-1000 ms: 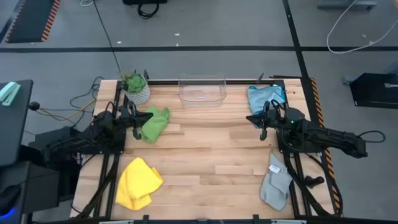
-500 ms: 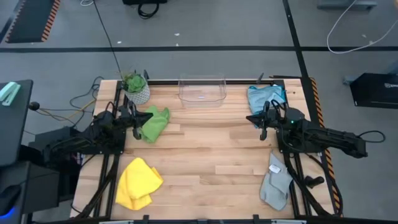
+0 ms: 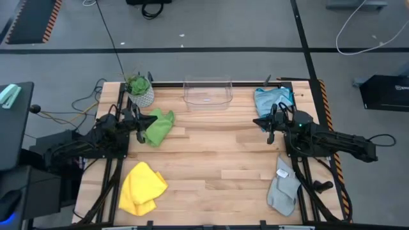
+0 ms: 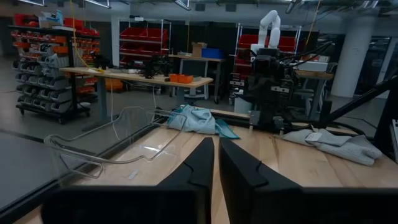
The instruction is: Fold microfiber towels
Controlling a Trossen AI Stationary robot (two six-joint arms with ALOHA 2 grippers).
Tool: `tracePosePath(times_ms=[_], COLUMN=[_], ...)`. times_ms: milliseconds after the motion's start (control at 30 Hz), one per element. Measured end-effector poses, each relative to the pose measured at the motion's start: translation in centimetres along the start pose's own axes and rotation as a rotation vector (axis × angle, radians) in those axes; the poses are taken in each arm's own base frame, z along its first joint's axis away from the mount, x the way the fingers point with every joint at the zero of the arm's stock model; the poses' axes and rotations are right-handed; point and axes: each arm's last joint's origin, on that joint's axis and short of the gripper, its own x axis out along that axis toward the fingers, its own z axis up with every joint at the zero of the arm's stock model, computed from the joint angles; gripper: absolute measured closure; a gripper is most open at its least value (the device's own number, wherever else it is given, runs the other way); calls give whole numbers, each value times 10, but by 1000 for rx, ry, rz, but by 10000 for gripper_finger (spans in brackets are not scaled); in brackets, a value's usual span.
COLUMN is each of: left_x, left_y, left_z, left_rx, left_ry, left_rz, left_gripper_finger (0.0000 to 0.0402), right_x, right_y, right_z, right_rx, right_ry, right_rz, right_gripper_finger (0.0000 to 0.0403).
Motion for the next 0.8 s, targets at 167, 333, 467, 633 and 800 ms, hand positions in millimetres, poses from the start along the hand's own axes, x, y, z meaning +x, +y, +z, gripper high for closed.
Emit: tracePosePath(times_ms=[167,333,467,633,800], left_x=[0,0,0,0,0], left_y=[0,0,0,0,0], left_z=[0,0,0,0,0], left_rx=[0,0,0,1,1], left_ry=[0,0,0,0,0], left_rz=[0,0,0,0,0], left_gripper_finger=[370,362,362,370,374], right_x=[0,0,0,0,0], right_y=[0,0,0,0,0], right_z=[0,0,0,0,6], right_rx=[0,0,0,0,-69], right_ry=[0,0,0,0,-57], right_rz=[0,0,0,0,-2], right_gripper_finger=[387,387,387,387,387])
